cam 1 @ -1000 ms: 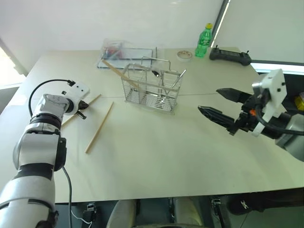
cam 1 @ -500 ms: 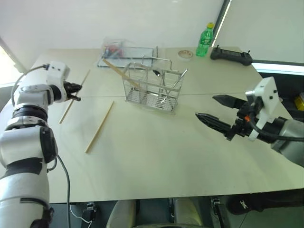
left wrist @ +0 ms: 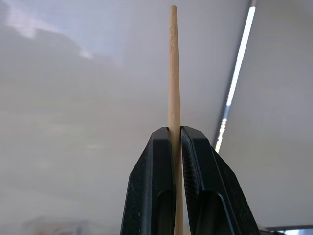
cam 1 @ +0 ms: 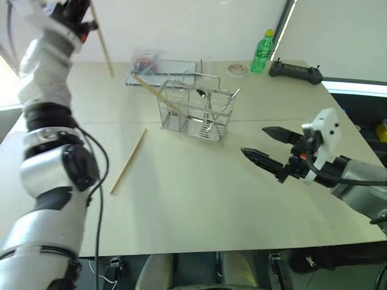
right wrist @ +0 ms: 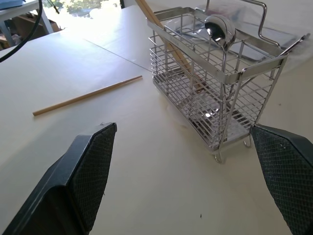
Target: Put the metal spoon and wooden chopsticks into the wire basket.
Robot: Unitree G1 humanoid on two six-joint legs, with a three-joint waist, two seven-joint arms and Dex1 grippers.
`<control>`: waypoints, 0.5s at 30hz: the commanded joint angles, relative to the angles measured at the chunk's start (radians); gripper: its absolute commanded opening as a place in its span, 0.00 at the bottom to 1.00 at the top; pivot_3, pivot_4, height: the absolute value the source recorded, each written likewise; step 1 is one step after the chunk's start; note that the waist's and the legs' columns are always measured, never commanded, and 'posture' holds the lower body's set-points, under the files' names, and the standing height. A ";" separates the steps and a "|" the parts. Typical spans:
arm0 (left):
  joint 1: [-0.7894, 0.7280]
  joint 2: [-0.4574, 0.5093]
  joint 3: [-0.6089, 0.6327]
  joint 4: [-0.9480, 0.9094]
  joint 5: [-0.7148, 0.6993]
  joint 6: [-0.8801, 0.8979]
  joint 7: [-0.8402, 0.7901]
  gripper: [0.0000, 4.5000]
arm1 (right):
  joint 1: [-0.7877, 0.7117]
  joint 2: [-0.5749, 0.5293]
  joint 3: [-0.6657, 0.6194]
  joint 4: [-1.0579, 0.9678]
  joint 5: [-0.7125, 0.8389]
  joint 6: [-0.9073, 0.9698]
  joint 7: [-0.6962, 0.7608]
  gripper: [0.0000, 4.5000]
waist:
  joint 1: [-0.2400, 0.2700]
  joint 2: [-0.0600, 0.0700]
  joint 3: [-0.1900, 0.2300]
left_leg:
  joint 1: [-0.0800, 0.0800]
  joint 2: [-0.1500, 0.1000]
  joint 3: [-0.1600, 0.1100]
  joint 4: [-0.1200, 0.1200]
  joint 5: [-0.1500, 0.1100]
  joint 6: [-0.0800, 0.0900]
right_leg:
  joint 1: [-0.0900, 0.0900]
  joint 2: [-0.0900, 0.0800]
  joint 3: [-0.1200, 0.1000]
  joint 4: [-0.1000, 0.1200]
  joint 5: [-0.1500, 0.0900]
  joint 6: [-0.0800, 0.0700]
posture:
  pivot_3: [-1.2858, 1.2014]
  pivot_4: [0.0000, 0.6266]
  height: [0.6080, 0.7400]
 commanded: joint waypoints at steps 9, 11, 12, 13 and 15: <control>0.065 -0.214 -0.094 -0.147 -0.047 -0.064 0.088 0.00 | -0.001 0.017 -0.043 -0.046 0.007 -0.019 -0.036 1.00 | -0.002 0.001 0.000 | 0.001 0.000 0.001 0.000 0.000 0.000 | 0.000 0.002 0.000 0.000 0.001 -0.001 | 0.52 0.24 0.89; 0.090 -0.224 -0.111 -0.161 -0.045 -0.062 0.086 0.00 | 0.007 0.015 -0.055 -0.053 0.016 -0.017 -0.045 1.00 | -0.001 0.001 0.000 | 0.001 0.000 0.001 0.000 0.000 0.000 | 0.000 0.002 0.000 0.000 0.001 -0.001 | 0.52 0.24 0.89; 0.104 -0.228 -0.121 -0.171 -0.042 -0.062 0.084 0.00 | 0.011 0.013 -0.062 -0.056 0.021 -0.016 -0.050 1.00 | 0.000 0.001 0.000 | 0.001 0.000 0.001 -0.001 0.000 0.000 | 0.000 0.002 0.000 0.000 0.001 -0.001 | 0.52 0.24 0.89; 0.126 -0.236 -0.131 -0.188 -0.043 -0.059 0.083 0.00 | 0.016 0.013 -0.070 -0.057 0.025 -0.016 -0.055 1.00 | 0.000 0.001 0.000 | 0.001 0.000 0.001 -0.001 0.000 0.000 | 0.000 0.002 0.000 0.000 0.000 -0.001 | 0.52 0.24 0.89; 0.166 -0.257 -0.139 -0.214 -0.052 -0.050 0.090 0.00 | 0.023 0.015 -0.081 -0.059 0.034 -0.017 -0.068 1.00 | 0.000 0.001 0.000 | 0.001 0.000 0.001 -0.001 0.000 0.000 | 0.000 0.001 0.000 0.000 0.000 -0.001 | 0.52 0.24 0.89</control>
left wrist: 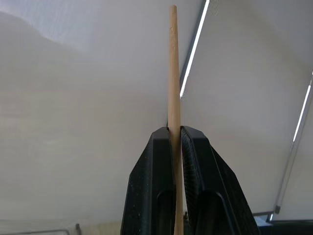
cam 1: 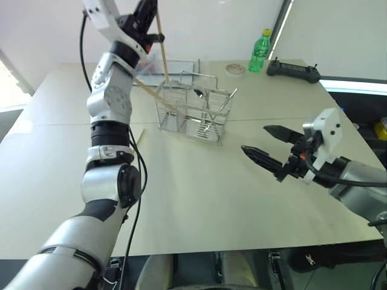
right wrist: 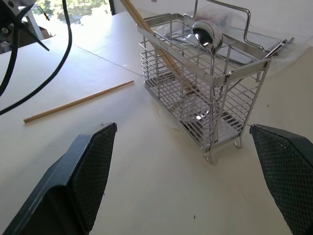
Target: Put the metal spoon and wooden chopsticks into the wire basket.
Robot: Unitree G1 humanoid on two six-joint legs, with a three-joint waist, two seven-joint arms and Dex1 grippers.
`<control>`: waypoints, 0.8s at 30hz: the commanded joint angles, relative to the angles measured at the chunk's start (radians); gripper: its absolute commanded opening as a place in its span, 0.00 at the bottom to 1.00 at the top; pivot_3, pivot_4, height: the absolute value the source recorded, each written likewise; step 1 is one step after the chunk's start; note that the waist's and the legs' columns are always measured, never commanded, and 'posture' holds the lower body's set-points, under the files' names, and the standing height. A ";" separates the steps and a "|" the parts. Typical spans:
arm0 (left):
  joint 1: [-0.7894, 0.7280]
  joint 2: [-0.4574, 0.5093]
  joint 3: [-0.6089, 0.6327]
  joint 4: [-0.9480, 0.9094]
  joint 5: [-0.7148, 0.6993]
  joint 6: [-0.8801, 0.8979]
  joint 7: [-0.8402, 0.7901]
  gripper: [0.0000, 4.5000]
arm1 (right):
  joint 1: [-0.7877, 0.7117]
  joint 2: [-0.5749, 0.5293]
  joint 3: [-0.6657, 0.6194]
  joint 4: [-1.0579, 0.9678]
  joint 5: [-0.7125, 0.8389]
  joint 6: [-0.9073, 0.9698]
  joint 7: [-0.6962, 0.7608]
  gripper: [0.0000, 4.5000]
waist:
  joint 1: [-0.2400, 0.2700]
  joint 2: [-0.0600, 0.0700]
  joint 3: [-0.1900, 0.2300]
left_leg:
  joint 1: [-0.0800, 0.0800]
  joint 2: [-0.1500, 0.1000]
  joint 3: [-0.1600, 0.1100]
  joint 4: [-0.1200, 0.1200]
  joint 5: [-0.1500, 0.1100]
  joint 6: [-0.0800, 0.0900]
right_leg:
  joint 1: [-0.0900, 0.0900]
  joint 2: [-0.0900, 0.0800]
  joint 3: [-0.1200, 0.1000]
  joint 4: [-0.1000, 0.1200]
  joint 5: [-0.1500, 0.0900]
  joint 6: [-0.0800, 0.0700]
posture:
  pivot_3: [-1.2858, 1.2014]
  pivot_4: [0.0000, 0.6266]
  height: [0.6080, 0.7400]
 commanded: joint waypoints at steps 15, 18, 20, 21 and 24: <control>0.061 -0.034 -0.066 -0.177 -0.051 0.031 0.008 0.98 | -0.003 0.000 -0.047 -0.020 0.053 -0.027 -0.055 1.00 | 0.001 0.000 0.000 | 0.000 0.000 0.000 0.000 0.000 0.000 | 0.000 0.000 0.000 -0.001 0.000 0.000 | 0.52 0.24 0.89; 0.034 -0.016 -0.060 -0.213 -0.078 0.074 0.023 0.98 | -0.011 0.005 -0.035 -0.011 0.044 -0.032 -0.050 1.00 | 0.000 0.000 0.000 | 0.000 0.000 0.000 0.000 0.000 0.000 | 0.000 0.000 0.000 -0.001 0.000 0.000 | 0.52 0.24 0.89; 0.001 0.005 -0.049 -0.245 -0.112 0.125 0.036 0.98 | -0.016 0.010 -0.025 -0.007 0.036 -0.037 -0.047 1.00 | 0.000 0.000 0.000 | -0.001 0.000 0.000 0.000 0.000 0.000 | 0.000 0.000 0.000 -0.001 0.000 0.000 | 0.52 0.24 0.89; -0.022 0.019 -0.040 -0.259 -0.135 0.159 0.044 0.98 | -0.018 0.014 -0.019 -0.004 0.031 -0.039 -0.046 1.00 | 0.000 0.000 0.000 | -0.001 0.000 0.000 0.000 0.000 0.000 | 0.000 0.000 0.000 -0.001 0.000 0.000 | 0.52 0.24 0.89; -0.137 0.099 -0.012 -0.263 -0.190 0.285 0.089 0.98 | -0.021 0.026 -0.002 0.002 0.013 -0.049 -0.040 1.00 | 0.000 -0.001 0.000 | -0.001 0.000 -0.001 0.001 0.000 0.000 | 0.000 0.000 0.000 -0.001 0.000 0.000 | 0.52 0.24 0.89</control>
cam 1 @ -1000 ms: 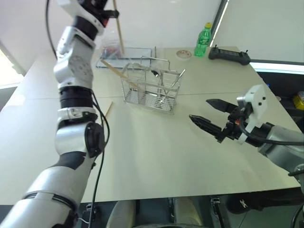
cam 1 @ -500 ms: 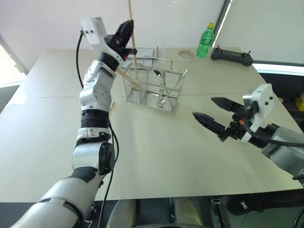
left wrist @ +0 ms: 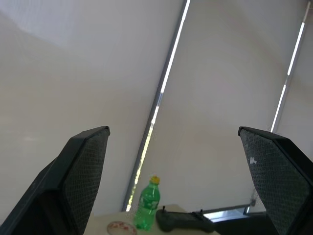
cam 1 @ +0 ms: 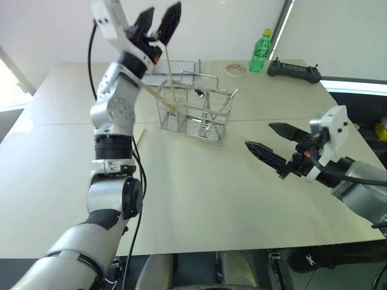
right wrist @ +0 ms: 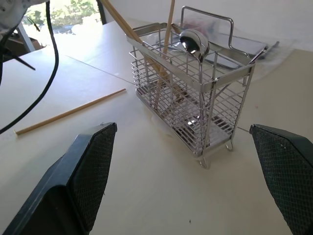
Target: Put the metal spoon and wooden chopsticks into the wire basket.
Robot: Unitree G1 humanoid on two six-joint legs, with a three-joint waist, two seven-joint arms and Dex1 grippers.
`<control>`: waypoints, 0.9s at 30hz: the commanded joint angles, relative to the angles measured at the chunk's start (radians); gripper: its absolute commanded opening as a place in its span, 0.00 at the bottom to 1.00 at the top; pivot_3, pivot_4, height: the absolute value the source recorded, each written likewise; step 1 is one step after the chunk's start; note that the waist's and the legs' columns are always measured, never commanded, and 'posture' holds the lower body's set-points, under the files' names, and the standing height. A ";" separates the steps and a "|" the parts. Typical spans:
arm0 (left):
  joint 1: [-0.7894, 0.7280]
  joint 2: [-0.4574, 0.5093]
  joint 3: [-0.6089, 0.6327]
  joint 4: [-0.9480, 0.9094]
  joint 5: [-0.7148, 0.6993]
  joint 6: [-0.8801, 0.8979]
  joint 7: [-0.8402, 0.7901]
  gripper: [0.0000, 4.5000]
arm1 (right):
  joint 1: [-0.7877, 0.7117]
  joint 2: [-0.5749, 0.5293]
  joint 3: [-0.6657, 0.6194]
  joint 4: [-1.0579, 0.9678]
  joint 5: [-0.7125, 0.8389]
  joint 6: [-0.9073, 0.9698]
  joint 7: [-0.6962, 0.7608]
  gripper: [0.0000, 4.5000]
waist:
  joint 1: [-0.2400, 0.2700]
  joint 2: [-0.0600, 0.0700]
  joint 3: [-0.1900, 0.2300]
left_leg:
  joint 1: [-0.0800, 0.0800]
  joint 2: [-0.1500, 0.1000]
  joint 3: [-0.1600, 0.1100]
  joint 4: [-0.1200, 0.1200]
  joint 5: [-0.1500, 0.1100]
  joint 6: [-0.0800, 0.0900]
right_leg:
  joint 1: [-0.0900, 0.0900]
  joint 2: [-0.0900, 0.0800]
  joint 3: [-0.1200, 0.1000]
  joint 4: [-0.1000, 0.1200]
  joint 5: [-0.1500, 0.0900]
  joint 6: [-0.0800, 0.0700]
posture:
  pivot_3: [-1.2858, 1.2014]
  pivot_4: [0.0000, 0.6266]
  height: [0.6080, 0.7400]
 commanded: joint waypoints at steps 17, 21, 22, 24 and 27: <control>-0.280 0.745 -0.383 0.499 0.443 0.414 -0.301 0.98 | 0.100 -0.002 0.098 -0.036 -0.233 -0.130 0.240 1.00 | -0.022 0.003 0.000 | 0.003 0.000 0.001 -0.004 -0.001 0.001 | 0.000 0.001 0.000 0.001 -0.001 0.001 | 0.52 0.24 0.89; -0.193 0.732 -0.422 0.503 0.478 0.500 -0.373 0.98 | 0.172 -0.033 0.105 -0.078 -0.259 -0.166 0.354 1.00 | -0.019 -0.001 0.001 | -0.001 0.000 0.000 -0.002 -0.001 0.001 | -0.002 0.001 0.000 0.001 -0.001 0.001 | 0.52 0.24 0.89; -0.176 0.727 -0.427 0.493 0.481 0.520 -0.388 0.98 | 0.177 -0.032 0.106 -0.081 -0.261 -0.169 0.360 1.00 | -0.020 -0.001 0.001 | -0.001 0.000 0.000 -0.001 -0.001 0.001 | -0.002 0.001 0.000 0.001 -0.001 0.001 | 0.52 0.24 0.89; -0.111 0.711 -0.448 0.434 0.479 0.609 -0.418 0.98 | 0.179 -0.023 0.113 -0.083 -0.274 -0.173 0.362 1.00 | -0.021 -0.002 0.001 | -0.001 0.001 0.000 -0.001 -0.001 0.001 | -0.001 0.000 0.000 0.000 -0.001 0.001 | 0.52 0.24 0.89; 0.001 0.685 -0.468 0.307 0.470 0.704 -0.436 0.98 | 0.174 0.004 0.120 -0.077 -0.290 -0.174 0.338 1.00 | -0.022 -0.001 0.001 | 0.000 0.002 0.000 -0.001 -0.001 0.001 | -0.001 0.000 0.000 0.001 -0.001 0.001 | 0.52 0.24 0.89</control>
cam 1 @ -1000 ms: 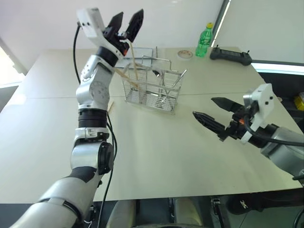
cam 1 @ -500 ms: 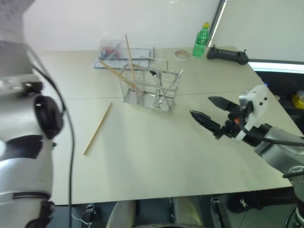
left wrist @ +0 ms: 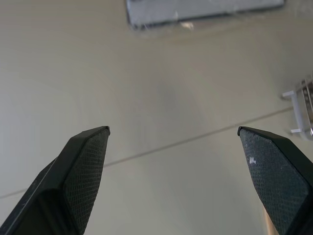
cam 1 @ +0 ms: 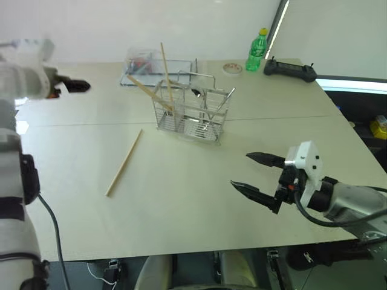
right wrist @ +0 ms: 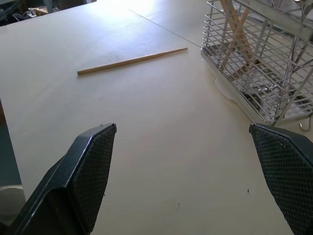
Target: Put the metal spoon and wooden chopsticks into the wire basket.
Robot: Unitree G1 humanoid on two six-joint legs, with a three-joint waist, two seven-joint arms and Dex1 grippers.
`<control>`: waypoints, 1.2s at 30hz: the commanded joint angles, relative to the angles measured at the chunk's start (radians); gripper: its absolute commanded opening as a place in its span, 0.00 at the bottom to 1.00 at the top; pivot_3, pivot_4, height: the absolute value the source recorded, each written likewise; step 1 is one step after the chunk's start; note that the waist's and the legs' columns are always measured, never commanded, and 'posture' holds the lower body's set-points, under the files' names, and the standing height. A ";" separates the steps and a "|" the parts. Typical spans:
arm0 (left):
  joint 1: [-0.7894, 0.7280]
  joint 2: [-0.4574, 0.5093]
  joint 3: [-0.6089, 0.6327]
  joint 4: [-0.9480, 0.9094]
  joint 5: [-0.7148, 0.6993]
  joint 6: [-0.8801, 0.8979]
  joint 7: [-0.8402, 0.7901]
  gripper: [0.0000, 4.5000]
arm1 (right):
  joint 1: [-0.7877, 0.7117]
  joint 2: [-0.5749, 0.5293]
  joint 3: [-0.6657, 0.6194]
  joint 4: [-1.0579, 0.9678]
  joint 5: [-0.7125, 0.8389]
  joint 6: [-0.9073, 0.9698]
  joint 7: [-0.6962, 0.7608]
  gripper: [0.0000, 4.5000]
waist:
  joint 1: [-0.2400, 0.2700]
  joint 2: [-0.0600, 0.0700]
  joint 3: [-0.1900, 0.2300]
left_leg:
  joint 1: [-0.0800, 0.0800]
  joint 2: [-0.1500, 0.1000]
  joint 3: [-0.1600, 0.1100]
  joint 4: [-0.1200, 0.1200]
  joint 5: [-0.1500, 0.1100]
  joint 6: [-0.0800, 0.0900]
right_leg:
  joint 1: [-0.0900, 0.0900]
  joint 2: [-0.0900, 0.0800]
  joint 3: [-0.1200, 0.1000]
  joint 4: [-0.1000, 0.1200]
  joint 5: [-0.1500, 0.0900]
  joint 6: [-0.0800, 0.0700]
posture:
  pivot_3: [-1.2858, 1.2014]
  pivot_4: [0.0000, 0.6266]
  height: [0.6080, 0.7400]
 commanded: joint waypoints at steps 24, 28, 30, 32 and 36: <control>0.200 -0.263 -0.017 -0.358 -0.050 0.278 0.214 0.98 | 0.004 0.153 0.031 -0.065 -0.036 -0.008 -0.172 1.00 | 0.016 0.001 0.000 | 0.000 -0.001 0.000 0.000 0.000 0.000 | -0.001 0.000 0.000 0.001 0.001 -0.001 | 0.52 0.24 0.89; 0.174 -0.313 -0.049 -0.192 -0.015 0.182 0.225 0.98 | -0.001 0.163 0.034 -0.061 -0.041 -0.009 -0.191 1.00 | 0.023 0.002 -0.001 | 0.000 -0.002 0.000 0.000 0.000 0.000 | -0.001 0.000 0.000 0.001 0.001 -0.001 | 0.52 0.24 0.89; 0.165 -0.325 -0.054 -0.131 0.001 0.142 0.224 0.98 | 0.000 0.164 0.034 -0.065 -0.040 -0.007 -0.198 1.00 | 0.022 0.001 -0.001 | 0.000 -0.002 0.000 0.000 0.000 0.000 | 0.000 0.000 0.000 0.000 0.001 -0.001 | 0.52 0.24 0.89; 0.157 -0.338 -0.048 -0.055 0.018 0.096 0.233 0.98 | 0.007 0.163 0.027 -0.071 -0.036 -0.006 -0.204 1.00 | 0.022 0.002 -0.001 | 0.000 -0.002 0.000 0.000 0.000 0.000 | 0.000 0.000 0.000 0.000 0.001 -0.001 | 0.52 0.24 0.89; 0.147 -0.368 -0.033 0.067 0.039 0.016 0.247 0.98 | 0.025 0.158 0.004 -0.079 -0.021 -0.004 -0.213 1.00 | 0.023 0.005 -0.003 | 0.001 -0.002 0.000 0.000 0.000 0.000 | 0.001 0.000 0.000 0.001 0.001 -0.001 | 0.52 0.24 0.89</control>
